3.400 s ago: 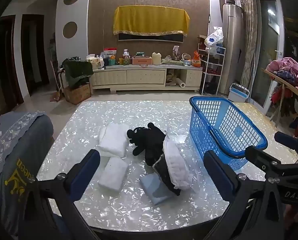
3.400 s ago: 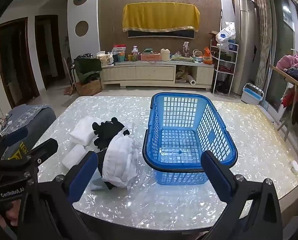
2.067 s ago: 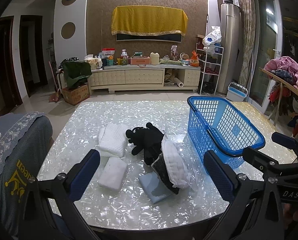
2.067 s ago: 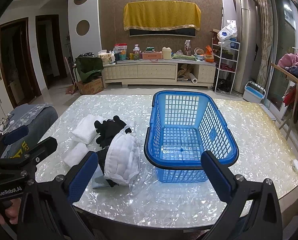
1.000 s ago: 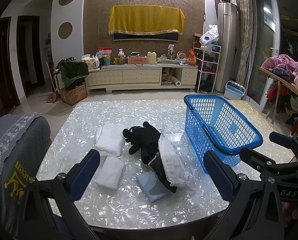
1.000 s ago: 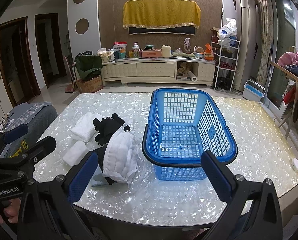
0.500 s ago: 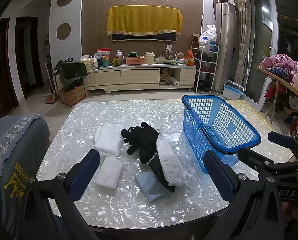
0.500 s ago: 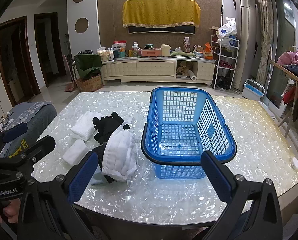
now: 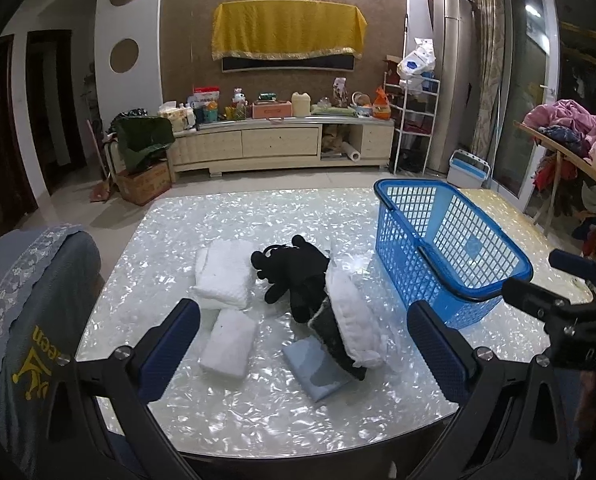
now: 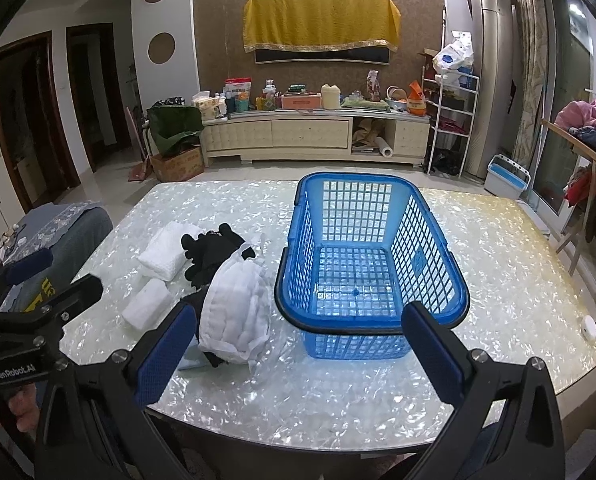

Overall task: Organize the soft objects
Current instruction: 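Reach the right gripper to the white mesh bag and grasp it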

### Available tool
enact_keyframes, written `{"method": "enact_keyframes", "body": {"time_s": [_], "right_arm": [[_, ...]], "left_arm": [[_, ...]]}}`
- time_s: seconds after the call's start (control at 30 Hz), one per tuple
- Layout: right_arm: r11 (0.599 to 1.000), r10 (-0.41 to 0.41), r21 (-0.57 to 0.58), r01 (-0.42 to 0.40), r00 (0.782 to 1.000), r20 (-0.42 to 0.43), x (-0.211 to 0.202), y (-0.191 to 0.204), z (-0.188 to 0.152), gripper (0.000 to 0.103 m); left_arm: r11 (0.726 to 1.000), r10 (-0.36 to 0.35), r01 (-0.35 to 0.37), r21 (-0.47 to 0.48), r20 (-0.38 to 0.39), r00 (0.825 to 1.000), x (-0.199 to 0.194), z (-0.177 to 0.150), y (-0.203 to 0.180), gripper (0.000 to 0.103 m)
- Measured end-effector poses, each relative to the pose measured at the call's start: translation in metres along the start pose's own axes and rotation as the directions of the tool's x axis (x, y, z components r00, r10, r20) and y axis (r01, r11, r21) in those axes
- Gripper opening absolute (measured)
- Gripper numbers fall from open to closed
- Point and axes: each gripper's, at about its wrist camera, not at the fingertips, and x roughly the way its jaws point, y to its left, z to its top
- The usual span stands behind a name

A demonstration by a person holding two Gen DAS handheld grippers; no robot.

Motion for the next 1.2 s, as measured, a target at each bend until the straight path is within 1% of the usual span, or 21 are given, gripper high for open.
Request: {"method": "enact_keyframes", "body": {"time_s": [0.1, 0.2, 0.27, 0.4, 0.47, 0.5, 0.53, 0.57, 0.6, 0.67, 0.7, 0.77, 0.93, 1.07, 1.2], "right_arm": [[1.000, 0.024, -0.018, -0.024, 0.999, -0.027, 0.008, 0.001, 0.006, 0.103], [0.999, 0.038, -0.036, -0.039, 0.998, -0.048, 0.016, 0.006, 0.008, 0.103], [0.998, 0.047, -0.045, -0.050, 0.997, -0.068, 0.022, 0.009, 0.010, 0.103], [0.994, 0.082, -0.059, -0.088, 0.991, -0.104, 0.034, 0.020, 0.015, 0.103], [0.992, 0.095, -0.070, -0.104, 0.989, -0.116, 0.037, 0.026, 0.016, 0.103], [0.990, 0.108, -0.075, -0.118, 0.986, -0.124, 0.040, 0.030, 0.017, 0.103], [0.989, 0.118, -0.077, -0.129, 0.984, -0.133, 0.043, 0.033, 0.018, 0.103], [0.987, 0.126, -0.084, -0.138, 0.982, -0.143, 0.046, 0.038, 0.018, 0.103], [0.985, 0.131, -0.090, -0.146, 0.980, -0.149, 0.049, 0.041, 0.018, 0.103], [0.983, 0.140, -0.097, -0.157, 0.976, -0.167, 0.054, 0.046, 0.018, 0.099], [0.980, 0.150, -0.100, -0.170, 0.972, -0.181, 0.058, 0.051, 0.016, 0.095], [0.977, 0.163, -0.104, -0.188, 0.964, -0.208, 0.067, 0.061, 0.015, 0.094], [0.970, 0.163, -0.134, -0.202, 0.953, -0.256, 0.085, 0.081, 0.012, 0.090], [0.965, 0.167, -0.147, -0.217, 0.942, -0.290, 0.098, 0.092, 0.010, 0.089], [0.967, 0.148, -0.154, -0.205, 0.936, -0.318, 0.116, 0.099, 0.005, 0.089]], "left_arm": [[1.000, 0.004, -0.004, 0.014, -0.009, 1.000, 0.003, 0.002, 0.007, 0.103], [1.000, -0.019, 0.019, 0.004, -0.016, 1.000, 0.006, 0.004, 0.016, 0.103], [1.000, -0.011, 0.010, -0.010, -0.036, 0.999, 0.011, 0.005, 0.022, 0.103], [0.998, -0.019, 0.015, -0.059, -0.075, 0.997, 0.022, 0.003, 0.039, 0.103], [0.998, 0.012, -0.017, -0.062, -0.080, 0.997, 0.025, 0.002, 0.046, 0.103], [0.997, 0.040, -0.045, -0.061, -0.079, 0.996, 0.026, 0.001, 0.050, 0.103], [0.996, 0.048, -0.054, -0.064, -0.082, 0.995, 0.027, -0.001, 0.053, 0.103], [0.996, 0.041, -0.047, -0.070, -0.086, 0.995, 0.028, -0.001, 0.055, 0.103], [0.996, 0.015, -0.023, -0.086, -0.096, 0.995, 0.030, -0.002, 0.060, 0.103], [0.995, 0.007, -0.018, -0.098, -0.109, 0.994, 0.032, -0.004, 0.065, 0.103], [0.995, 0.015, -0.026, -0.093, -0.113, 0.993, 0.033, -0.005, 0.067, 0.103], [0.997, 0.030, -0.039, -0.067, -0.126, 0.992, 0.037, -0.008, 0.069, 0.103], [0.999, 0.019, -0.024, -0.032, -0.164, 0.986, 0.051, -0.018, 0.073, 0.103], [0.999, 0.001, -0.009, -0.042, -0.187, 0.982, 0.063, -0.022, 0.080, 0.103], [0.999, -0.013, 0.002, -0.050, -0.210, 0.978, 0.074, -0.025, 0.086, 0.103]]}}
